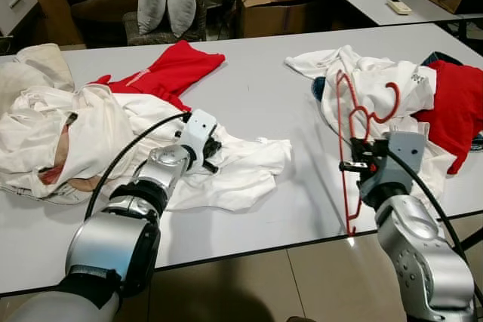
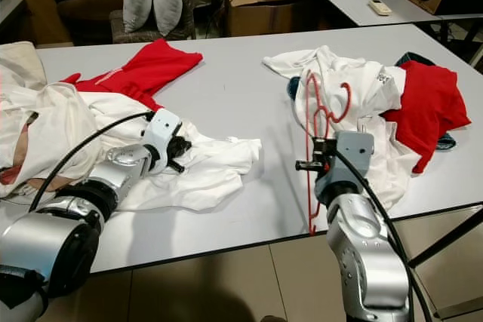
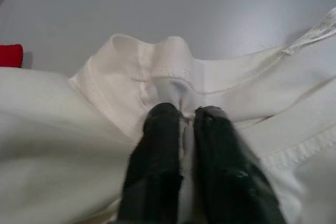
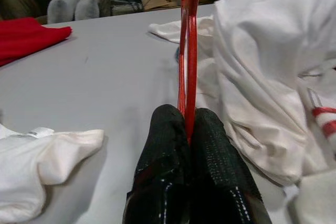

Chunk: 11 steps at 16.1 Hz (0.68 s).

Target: Hang hanger

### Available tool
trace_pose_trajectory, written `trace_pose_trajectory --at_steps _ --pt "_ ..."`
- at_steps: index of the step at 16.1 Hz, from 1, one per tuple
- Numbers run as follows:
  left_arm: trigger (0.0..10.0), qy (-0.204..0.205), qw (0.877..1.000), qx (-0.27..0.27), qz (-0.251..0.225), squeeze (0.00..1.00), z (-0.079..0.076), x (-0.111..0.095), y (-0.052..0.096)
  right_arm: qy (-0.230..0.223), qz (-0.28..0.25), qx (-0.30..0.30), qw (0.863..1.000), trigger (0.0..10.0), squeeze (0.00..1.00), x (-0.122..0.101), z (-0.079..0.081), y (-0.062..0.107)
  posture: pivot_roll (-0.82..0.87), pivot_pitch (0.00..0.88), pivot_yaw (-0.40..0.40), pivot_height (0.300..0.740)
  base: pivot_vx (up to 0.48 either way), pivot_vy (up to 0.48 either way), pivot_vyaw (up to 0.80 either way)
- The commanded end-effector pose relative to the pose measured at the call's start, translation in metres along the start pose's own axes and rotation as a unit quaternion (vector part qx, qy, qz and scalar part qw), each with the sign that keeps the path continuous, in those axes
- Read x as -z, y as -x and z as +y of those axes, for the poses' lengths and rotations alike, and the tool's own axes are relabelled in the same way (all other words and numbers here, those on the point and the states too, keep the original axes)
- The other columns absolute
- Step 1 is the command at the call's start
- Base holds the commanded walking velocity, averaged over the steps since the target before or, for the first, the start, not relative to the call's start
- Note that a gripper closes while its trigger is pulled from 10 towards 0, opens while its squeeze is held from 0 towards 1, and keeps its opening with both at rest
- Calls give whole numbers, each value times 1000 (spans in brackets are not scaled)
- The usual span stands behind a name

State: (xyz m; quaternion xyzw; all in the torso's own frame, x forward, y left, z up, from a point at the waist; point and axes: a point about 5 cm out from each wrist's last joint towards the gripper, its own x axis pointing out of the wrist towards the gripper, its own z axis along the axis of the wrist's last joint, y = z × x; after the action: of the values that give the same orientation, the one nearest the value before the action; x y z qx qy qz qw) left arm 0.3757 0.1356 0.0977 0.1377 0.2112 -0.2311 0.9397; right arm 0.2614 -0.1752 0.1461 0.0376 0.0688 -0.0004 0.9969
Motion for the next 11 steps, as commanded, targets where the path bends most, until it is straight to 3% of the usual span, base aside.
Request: trace_pose_trajectory --at_steps 1,3,6,7,8,9,11 --pt "0 2 1000 -5 -17 0 4 -14 0 5 -7 -5 1000 10000 0 -2 1 -3 -324 0 18 740 0 0 0" --pt "0 -2 996 -22 -84 0 12 -57 1 1 -12 -8 1000 10000 0 -2 4 -8 -306 0 27 740 0 0 0" --pt "0 30 971 -36 -234 0 22 -146 18 -7 -24 -4 1000 10000 0 -4 6 -14 -293 0 42 740 0 0 0" --pt "0 36 963 -34 -263 0 22 -163 23 -8 -26 -2 1000 10000 0 -5 6 -15 -287 0 47 740 0 0 0" --pt "0 40 951 -30 -307 0 24 -189 33 -10 -30 -1 1000 10000 0 -5 6 -17 -282 0 51 740 0 0 0" --pt "0 58 921 -17 -385 0 25 -233 55 -12 -36 2 999 10000 0 -6 6 -19 -278 0 55 740 0 0 0" --pt "0 68 900 -5 -431 0 26 -255 69 -12 -39 3 999 10000 0 -6 6 -20 -274 0 60 740 0 0 0"
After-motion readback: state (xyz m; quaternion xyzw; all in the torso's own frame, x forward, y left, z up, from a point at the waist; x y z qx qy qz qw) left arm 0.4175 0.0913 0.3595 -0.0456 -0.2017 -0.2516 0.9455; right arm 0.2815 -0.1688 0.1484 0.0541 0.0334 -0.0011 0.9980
